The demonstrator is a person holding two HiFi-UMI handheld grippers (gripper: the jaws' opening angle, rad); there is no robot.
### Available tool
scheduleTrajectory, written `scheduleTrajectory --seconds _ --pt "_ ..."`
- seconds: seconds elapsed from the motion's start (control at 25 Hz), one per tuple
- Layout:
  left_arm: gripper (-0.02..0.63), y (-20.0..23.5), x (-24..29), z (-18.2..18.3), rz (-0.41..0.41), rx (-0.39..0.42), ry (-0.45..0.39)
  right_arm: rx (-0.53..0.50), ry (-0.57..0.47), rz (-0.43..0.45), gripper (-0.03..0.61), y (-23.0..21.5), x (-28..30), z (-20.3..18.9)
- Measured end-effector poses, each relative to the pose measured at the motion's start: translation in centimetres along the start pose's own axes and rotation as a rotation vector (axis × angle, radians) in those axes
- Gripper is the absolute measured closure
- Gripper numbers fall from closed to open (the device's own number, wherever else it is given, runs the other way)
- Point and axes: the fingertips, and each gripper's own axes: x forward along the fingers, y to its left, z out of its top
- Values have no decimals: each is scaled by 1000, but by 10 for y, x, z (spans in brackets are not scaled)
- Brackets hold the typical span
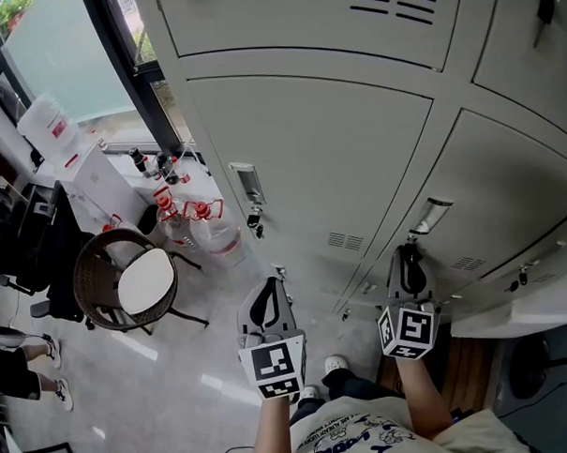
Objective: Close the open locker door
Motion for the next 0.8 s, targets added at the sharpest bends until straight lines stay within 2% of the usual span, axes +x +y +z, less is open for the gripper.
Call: scheduleTrajectory --seconds 0.52,0.8 --pt "609 -4 1 4 -8 4 -6 36 10 0 543 -1 0 -1" --pt "610 -12 -5 3 -38 2 -8 77 48 42 543 18 -20 -11"
